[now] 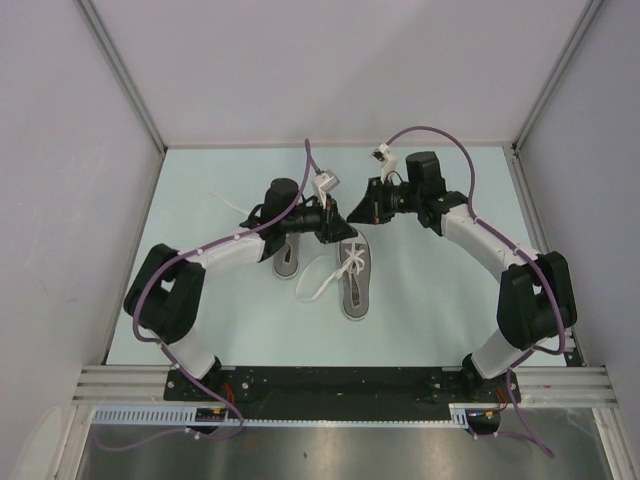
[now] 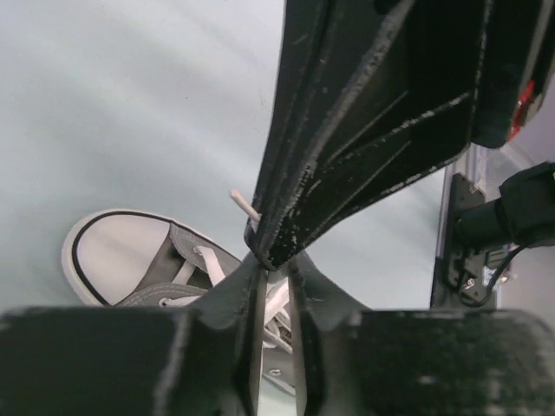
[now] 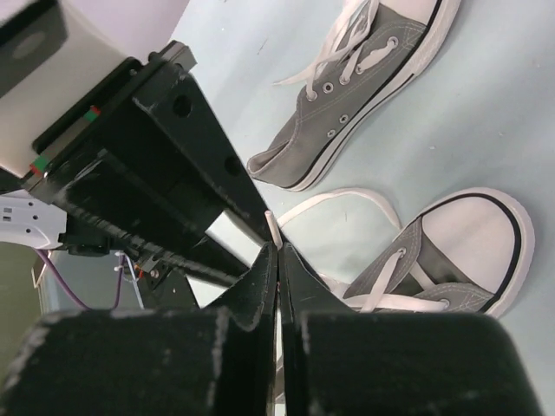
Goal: Tie the shoes
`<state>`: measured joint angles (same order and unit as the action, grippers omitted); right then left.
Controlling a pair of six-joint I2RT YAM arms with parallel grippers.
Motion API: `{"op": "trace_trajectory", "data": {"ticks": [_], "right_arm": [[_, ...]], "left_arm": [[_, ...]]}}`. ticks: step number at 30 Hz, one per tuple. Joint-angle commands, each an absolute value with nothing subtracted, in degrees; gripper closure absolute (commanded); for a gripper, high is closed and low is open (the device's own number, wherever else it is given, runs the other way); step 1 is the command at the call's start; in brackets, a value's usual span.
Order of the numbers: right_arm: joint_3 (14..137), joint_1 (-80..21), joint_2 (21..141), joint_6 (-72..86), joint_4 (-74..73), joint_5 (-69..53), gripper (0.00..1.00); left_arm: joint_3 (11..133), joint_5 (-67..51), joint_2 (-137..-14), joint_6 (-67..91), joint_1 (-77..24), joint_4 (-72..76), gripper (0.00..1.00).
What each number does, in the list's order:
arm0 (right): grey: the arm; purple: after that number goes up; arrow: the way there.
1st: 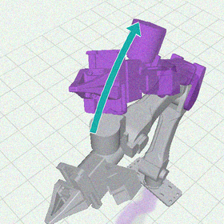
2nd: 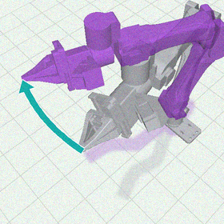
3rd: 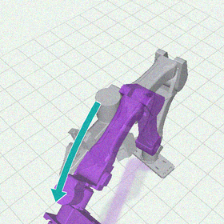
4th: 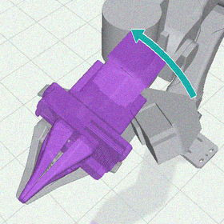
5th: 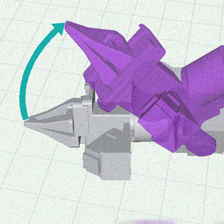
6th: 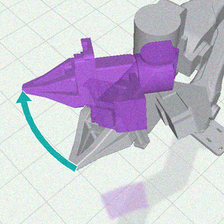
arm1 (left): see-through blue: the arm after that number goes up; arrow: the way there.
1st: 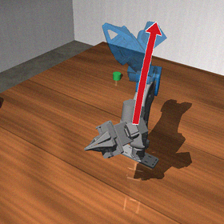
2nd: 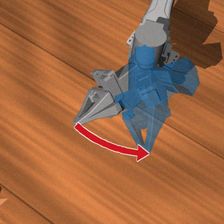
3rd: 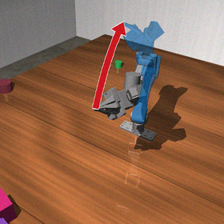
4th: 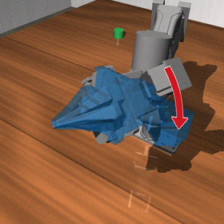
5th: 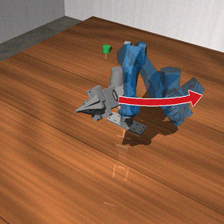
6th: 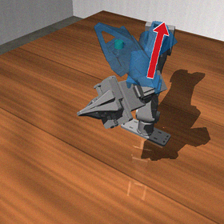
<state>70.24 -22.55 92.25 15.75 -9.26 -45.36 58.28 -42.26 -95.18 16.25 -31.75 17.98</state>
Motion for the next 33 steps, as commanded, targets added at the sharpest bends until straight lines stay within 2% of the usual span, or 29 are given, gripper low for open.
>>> {"op": "trace_trajectory", "data": {"ticks": [1, 2, 5, 6, 9, 10, 15, 21, 27, 33], "right_arm": [[72.86, -23.03, 89.38, 16.61, -7.38, -45.27, 1.00], [72.77, -22.94, 89.30, 16.35, -7.64, -45.26, 1.00], [72.86, -22.33, 87.90, 14.68, -8.78, -43.60, 0.70], [72.86, -22.06, 87.11, 12.33, -9.31, -42.72, 0.50], [73.04, -19.96, 83.94, 5.22, -11.07, -40.96, 0.28], [73.12, -19.43, 83.24, 2.40, -13.08, -41.48, 0.25], [74.36, -23.89, 80.78, -9.73, -21.78, -40.35, 0.26], [74.27, -39.00, 82.61, -23.54, -30.93, -32.72, 0.28], [74.27, -50.25, 88.67, -29.35, -28.13, -24.62, 0.28], [74.36, -53.79, 98.34, -30.14, -20.40, -21.63, 0.31]], "left_arm": [[58.80, -43.07, -95.97, 18.63, -31.55, 23.55, 0.88], [58.80, -43.33, -95.98, 18.89, -31.47, 23.64, 0.99], [59.06, -42.72, -96.15, 19.34, -30.76, 22.07, 1.00], [59.15, -42.54, -96.24, 19.34, -30.24, 21.36, 1.00], [58.28, -41.93, -96.24, 20.04, -29.10, 20.39, 1.00], [58.36, -41.75, -96.50, 20.04, -28.83, 19.09, 1.00], [63.80, -43.49, -101.77, 18.90, -27.16, 10.82, 1.00], [67.05, -46.05, -106.07, 18.46, -26.63, 9.23, 1.00], [69.16, -47.11, -108.72, 18.72, -25.93, 9.05, 1.00], [70.31, -47.64, -110.48, 19.42, -25.58, 9.40, 1.00]]}}
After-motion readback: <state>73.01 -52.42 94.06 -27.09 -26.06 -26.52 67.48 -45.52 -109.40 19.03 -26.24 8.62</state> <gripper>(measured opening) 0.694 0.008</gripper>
